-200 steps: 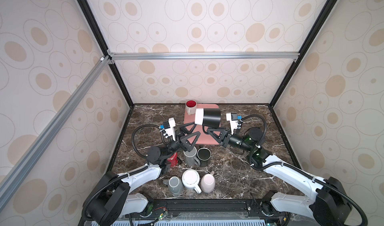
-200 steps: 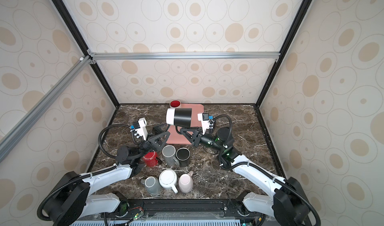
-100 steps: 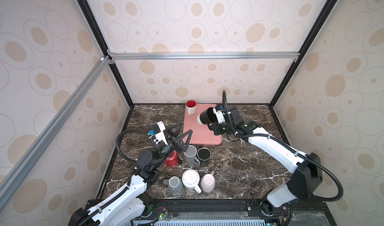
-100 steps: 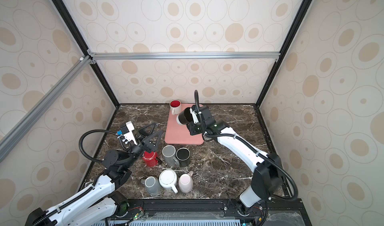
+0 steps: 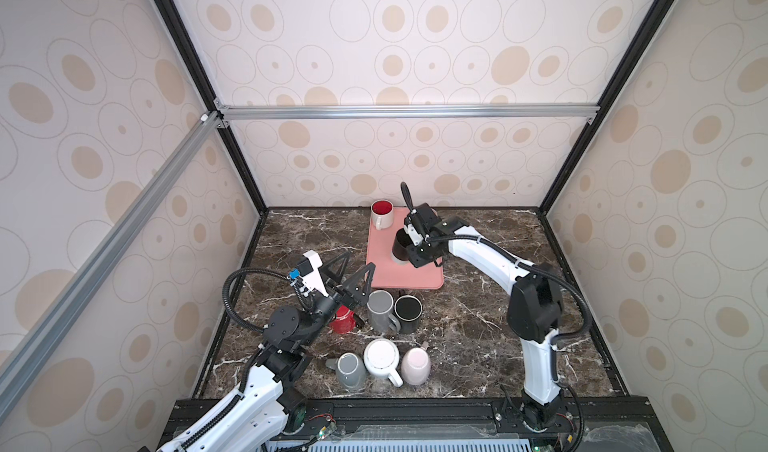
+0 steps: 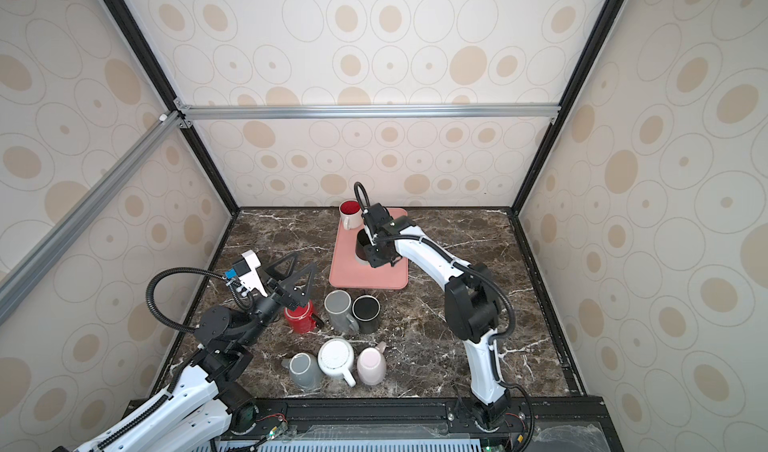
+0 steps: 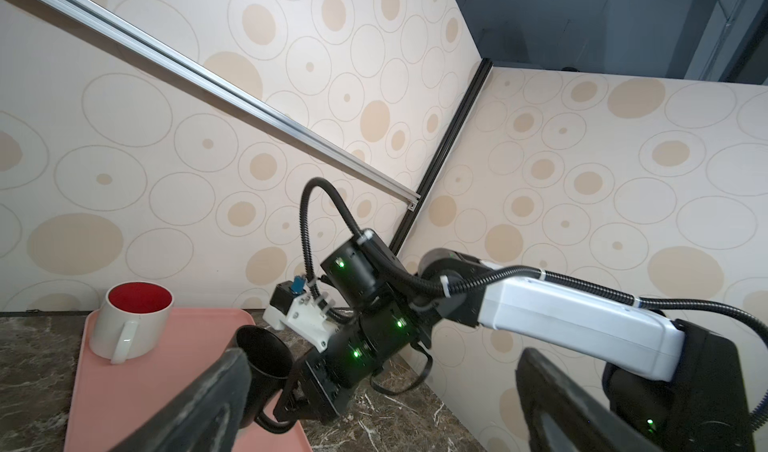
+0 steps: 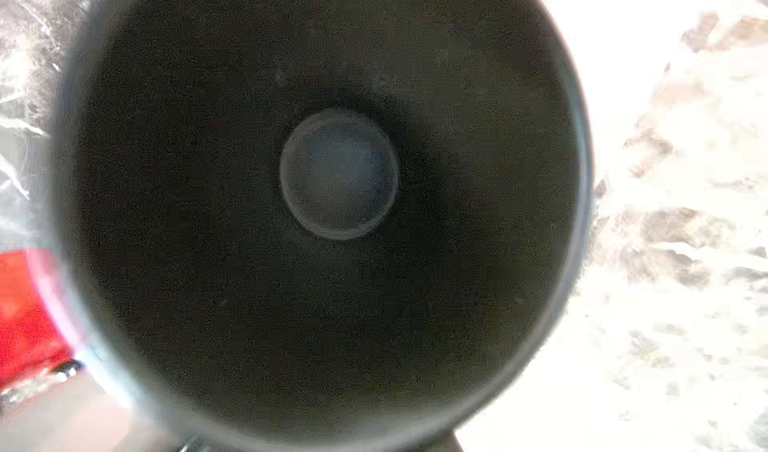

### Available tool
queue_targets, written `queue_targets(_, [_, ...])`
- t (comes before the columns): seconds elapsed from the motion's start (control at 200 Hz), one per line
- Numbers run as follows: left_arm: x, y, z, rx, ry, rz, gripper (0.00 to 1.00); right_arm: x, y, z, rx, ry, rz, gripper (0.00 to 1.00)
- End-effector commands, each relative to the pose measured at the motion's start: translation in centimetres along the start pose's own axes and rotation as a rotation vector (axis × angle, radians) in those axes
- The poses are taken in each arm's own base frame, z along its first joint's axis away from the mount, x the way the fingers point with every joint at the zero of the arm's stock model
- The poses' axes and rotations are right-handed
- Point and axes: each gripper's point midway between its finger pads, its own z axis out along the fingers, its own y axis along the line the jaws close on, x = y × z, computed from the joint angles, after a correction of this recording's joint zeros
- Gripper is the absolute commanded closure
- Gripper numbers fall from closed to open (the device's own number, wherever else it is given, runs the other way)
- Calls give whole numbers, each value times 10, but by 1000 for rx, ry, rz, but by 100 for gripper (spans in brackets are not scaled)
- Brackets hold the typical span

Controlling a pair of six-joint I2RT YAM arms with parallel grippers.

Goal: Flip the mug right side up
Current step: 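Carry the black mug upright onto the pink tray while the left arm withdraws, then lower the black mug beside the white mug and open the right gripper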

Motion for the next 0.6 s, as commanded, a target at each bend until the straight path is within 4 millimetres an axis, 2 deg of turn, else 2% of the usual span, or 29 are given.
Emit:
queue_targets(0.0, [-2,3,-3,-18,-10,32,1,-39,11,10,-1,-88,-52,100])
queue_targets(0.15, [-1,4,-3,-21,-7,33,1,-48,15,27,2,-83,-60,100])
queue_targets(0.17, [0,4,-3,-22,-5,33,1,-57,16,24,1,-107,-58,100])
queue_targets(0.245, [-2,5,-4,-28,-10,34,1,-60,17,28,-2,-109,-62,100])
queue_targets(0.43, [-12,4,-12,-34,-58,36,1,-64,22,41,-17,-110,-62,100])
queue_targets(0.59, [-12,6,-12,-41,-62,37,1,-63,26,55,-19,-105,-60,100])
